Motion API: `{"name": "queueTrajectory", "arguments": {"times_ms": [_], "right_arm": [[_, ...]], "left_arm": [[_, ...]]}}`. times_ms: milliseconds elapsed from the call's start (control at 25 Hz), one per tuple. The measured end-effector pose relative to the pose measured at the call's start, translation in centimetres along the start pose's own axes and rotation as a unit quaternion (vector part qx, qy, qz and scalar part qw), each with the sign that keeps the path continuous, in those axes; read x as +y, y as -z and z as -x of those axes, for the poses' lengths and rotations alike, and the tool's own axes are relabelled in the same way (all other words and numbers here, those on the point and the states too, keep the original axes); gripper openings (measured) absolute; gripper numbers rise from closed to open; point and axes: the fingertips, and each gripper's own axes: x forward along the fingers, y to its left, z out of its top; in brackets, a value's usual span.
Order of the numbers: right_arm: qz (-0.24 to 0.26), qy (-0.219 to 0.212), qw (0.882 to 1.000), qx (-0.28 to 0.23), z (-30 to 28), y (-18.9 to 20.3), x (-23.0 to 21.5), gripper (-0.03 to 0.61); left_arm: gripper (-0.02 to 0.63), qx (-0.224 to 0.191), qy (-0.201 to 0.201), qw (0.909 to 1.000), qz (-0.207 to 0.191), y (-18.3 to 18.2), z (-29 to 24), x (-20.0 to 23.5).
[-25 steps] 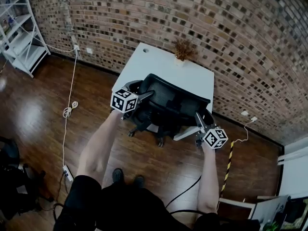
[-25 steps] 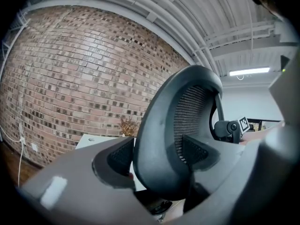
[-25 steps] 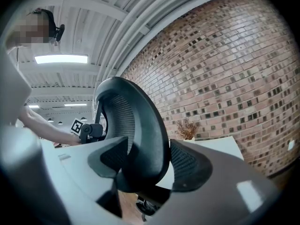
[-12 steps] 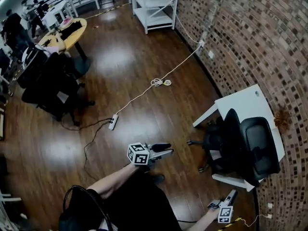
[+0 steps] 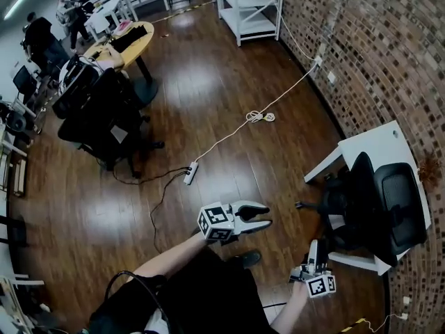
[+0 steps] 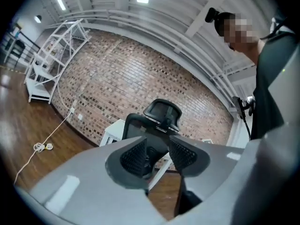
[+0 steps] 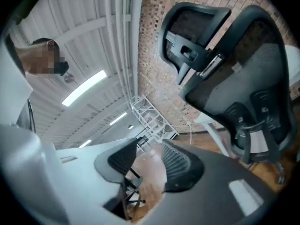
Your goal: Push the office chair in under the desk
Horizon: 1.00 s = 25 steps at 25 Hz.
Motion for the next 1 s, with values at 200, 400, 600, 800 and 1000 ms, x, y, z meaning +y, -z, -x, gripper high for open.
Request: {"name": "queueTrajectory", "arguments": {"times_ms": [200,400,600,800,1000], "right_arm": [[0.068,-0.008,0.997,-0.029,-0.5,2.7,11.0,0.152],[0.121,0.119,0.986,0.002,-1.3,-2.5,12.8,0.061],[0.139,0.142,0.979,0.052,4.1,-0.2,9.3,0.000],[0.129,0.201,0.969,0.069,10.0,4.0,10.6,0.000],[0.123,0.213,0.967,0.067,11.2,-2.7,30.2,0.000]], "left_arm": [[0.236,-0.033,0.025,0.9985,-0.036,-5.2,10.4,-2.4],[0.230,-0.078,0.130,0.9869,0.054,-14.8,6.6,-1.7],[0.224,-0.109,0.142,0.9771,0.114,-8.4,0.0,-4.4],[0.218,-0.069,0.205,0.9671,0.134,-3.6,-0.2,-9.9],[0.216,-0.054,0.236,0.9603,0.139,-18.8,8.6,-22.4]]}}
